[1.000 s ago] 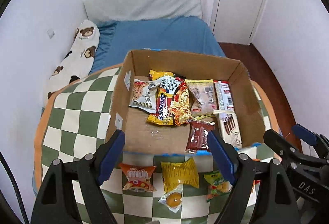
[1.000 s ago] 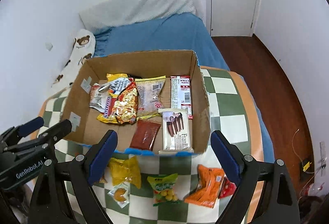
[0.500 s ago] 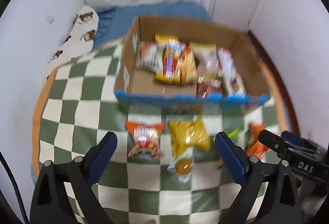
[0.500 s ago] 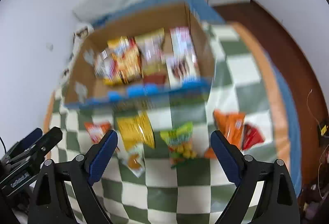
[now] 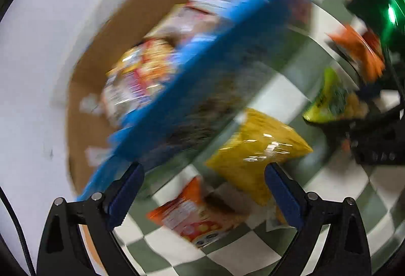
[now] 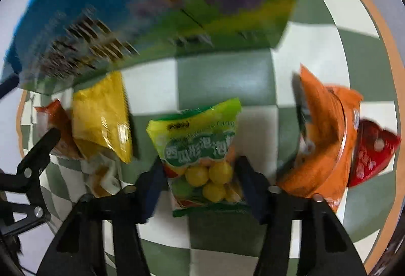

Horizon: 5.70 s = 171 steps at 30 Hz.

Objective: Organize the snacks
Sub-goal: 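Grasp the yellow Haidilao pack with left tool while right tool grasps the green PaoPaoTang candy bag, then carry the yellow pack and green candy bag into the box and open both tools, then lift both tools out of the box back over the remaining snacks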

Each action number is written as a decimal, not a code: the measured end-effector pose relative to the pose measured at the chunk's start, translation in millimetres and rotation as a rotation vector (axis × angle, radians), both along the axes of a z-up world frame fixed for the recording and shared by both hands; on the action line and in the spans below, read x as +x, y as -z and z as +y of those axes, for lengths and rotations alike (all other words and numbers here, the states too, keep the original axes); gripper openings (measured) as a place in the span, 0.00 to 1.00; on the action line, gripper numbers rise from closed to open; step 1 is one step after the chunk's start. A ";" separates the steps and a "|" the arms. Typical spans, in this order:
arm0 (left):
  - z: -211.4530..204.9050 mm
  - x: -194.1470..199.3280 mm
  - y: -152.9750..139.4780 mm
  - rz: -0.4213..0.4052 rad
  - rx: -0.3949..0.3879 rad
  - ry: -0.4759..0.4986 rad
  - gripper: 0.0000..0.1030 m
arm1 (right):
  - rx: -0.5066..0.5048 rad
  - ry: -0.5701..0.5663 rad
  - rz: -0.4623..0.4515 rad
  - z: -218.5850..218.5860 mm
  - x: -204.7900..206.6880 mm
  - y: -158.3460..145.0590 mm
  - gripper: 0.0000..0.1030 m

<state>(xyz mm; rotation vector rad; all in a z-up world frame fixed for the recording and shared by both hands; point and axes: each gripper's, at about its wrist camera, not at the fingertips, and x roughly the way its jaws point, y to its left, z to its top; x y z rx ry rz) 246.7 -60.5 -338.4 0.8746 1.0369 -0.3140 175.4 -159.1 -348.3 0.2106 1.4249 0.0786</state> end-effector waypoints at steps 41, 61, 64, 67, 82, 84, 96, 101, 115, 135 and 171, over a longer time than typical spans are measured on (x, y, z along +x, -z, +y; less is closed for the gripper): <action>70.3 -21.0 71.6 0.582 -0.383 -0.667 0.62 | 0.072 0.035 0.135 -6.9 -71.8 19.9 0.70; 52.8 -55.9 56.8 0.423 -0.432 -0.868 0.39 | 0.002 0.107 0.095 50.3 -69.2 39.1 0.52; 61.1 -79.0 34.5 0.416 -0.458 -0.867 0.38 | 0.010 0.092 0.084 56.1 -72.7 32.2 0.51; 74.7 -84.8 26.5 0.403 -0.490 -0.850 0.36 | 0.067 0.080 0.070 64.6 -74.8 15.3 0.50; 87.0 -43.5 29.0 0.565 -0.480 -0.761 0.48 | 0.141 -0.001 -0.062 44.3 -25.1 -73.4 0.50; 85.1 -50.9 51.5 0.603 -0.440 -0.763 0.55 | 0.133 -0.001 -0.041 43.1 -28.2 -67.1 0.50; 87.4 -70.6 25.7 0.479 -0.486 -0.768 0.34 | 0.140 0.015 0.034 40.6 -51.3 -28.5 0.50; 95.0 -71.1 -37.6 0.442 -0.606 -0.750 0.34 | 0.191 0.011 0.000 38.0 -54.9 -54.4 0.50; 115.9 104.8 -131.9 0.324 -0.702 -0.776 0.35 | 0.271 -0.033 -0.266 61.6 63.2 -183.5 0.50; 115.7 160.6 -40.4 0.485 -0.526 -0.842 0.64 | 0.199 -0.097 -0.006 102.1 152.4 -80.2 0.85; 89.2 61.6 -156.1 0.006 -0.570 -0.672 0.68 | -0.155 -0.027 -0.404 30.2 73.5 -210.5 0.94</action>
